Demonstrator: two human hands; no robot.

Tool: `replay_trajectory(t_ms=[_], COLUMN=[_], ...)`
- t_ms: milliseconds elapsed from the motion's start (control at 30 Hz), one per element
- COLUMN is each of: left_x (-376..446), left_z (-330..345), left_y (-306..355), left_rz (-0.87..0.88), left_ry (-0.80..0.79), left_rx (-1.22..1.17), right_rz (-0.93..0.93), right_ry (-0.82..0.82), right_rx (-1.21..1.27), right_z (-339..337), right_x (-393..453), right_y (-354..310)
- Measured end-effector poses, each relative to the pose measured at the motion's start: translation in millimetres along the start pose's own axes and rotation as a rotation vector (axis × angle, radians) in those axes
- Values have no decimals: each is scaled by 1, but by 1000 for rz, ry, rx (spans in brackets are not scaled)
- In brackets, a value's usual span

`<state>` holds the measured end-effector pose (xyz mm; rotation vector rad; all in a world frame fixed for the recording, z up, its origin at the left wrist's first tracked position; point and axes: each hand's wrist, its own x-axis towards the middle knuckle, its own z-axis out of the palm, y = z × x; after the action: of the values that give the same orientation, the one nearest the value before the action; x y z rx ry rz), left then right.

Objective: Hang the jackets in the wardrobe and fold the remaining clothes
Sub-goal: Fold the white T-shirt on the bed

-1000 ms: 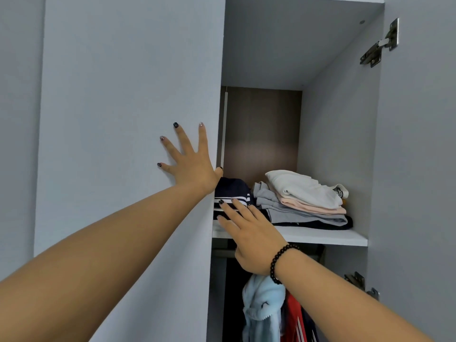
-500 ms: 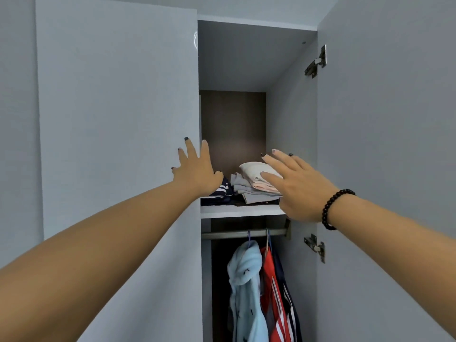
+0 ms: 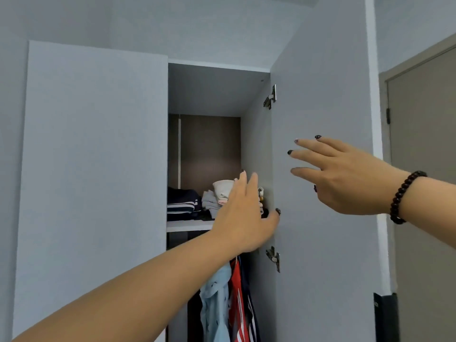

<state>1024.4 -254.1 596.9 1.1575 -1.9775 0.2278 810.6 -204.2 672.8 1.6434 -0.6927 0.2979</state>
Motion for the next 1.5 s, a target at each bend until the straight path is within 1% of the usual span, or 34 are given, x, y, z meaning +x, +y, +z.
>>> replay_trajectory(t_ms=[133, 300, 400, 467, 567, 600, 700, 767, 833, 900, 1033, 1100, 1233, 1300, 1433, 1500], left_x=[-5, -1, -8, -13, -16, -15, -14, -17, -22, -27, -36, -41, -50, -54, -60, -63], left_z=[41, 82, 102, 112, 121, 122, 124, 124, 123, 121, 104, 93, 69, 55, 25, 10], left_y=[54, 98, 118, 130, 142, 142, 131, 124, 116, 107, 80, 65, 28, 7, -39, -61], left_rz=[76, 70, 81, 118, 204, 209, 120, 53, 23, 17, -3, -7, 66, 75, 68, 45], left_ry=[-1, 40, 70, 36, 37, 47, 20, -31, -49, -34, 9, -4, 5, 5, -4, 6], left_rx=[-35, -189, -294, -340, -344, -332, -261, -249, -260, -272, -222, -220, -178, -170, -146, -85], right_rz=[-15, -61, -85, -76, -12, 13, 56, 60, 52, 44, 40, 37, 22, 11, -32, -5], right_ry=[8, 88, 203, 304, 454, 502, 627, 689, 748, 797, 864, 877, 899, 898, 844, 812], right_rx=[-9, 47, 106, 153, 223, 252, 370, 440, 481, 514, 567, 589, 645, 674, 699, 705], right_z=[2, 14, 27, 38, 57, 62, 73, 77, 79, 77, 73, 71, 66, 65, 67, 70], right_x=[-42, -75, -76, -74, -69, -67, -62, -58, -50, -40, -14, 1, 40, 60, 100, 121], right_y=[38, 67, 70, 66, 58, 55, 50, 47, 41, 35, 17, 5, -23, -38, -68, -83])
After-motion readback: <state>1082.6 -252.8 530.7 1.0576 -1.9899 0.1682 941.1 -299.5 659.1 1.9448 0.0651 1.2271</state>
